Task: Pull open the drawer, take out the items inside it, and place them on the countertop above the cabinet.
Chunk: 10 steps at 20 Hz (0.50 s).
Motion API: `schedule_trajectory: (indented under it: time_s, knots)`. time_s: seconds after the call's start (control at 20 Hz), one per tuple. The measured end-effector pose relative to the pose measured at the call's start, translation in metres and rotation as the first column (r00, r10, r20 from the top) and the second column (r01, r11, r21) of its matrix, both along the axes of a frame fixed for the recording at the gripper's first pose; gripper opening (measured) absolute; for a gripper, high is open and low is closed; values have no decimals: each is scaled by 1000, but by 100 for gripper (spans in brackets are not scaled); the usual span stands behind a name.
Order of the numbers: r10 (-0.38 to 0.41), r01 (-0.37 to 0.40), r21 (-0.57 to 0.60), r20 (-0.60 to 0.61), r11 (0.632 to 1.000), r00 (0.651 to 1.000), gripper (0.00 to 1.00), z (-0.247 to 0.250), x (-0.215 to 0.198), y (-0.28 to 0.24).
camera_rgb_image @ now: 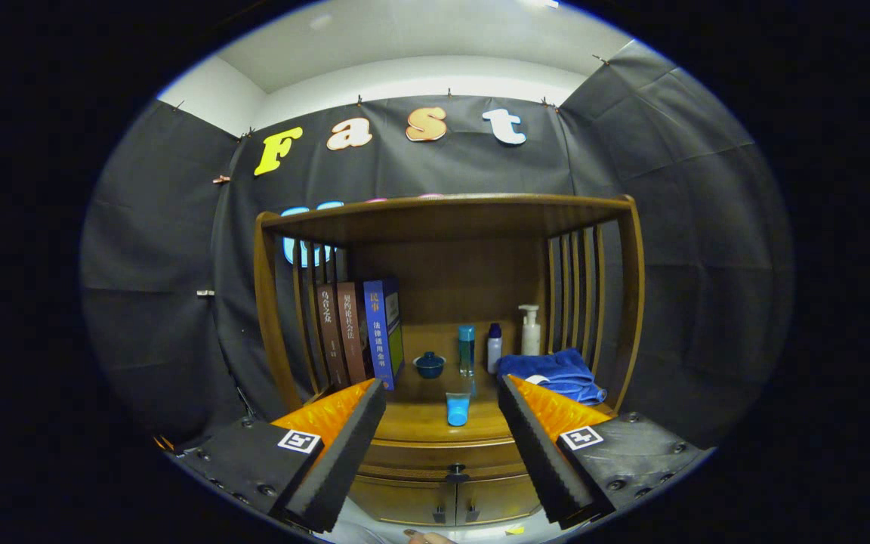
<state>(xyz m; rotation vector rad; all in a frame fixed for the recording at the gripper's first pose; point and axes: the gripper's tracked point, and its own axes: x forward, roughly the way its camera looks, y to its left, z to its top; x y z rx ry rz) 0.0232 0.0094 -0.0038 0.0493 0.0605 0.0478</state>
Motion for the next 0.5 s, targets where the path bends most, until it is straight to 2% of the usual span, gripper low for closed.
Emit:
schedule_trajectory:
  time_s: [0.5]
  knots:
    - [9, -9, -10, 24, 1000, 1000, 99, 17, -9, 6]
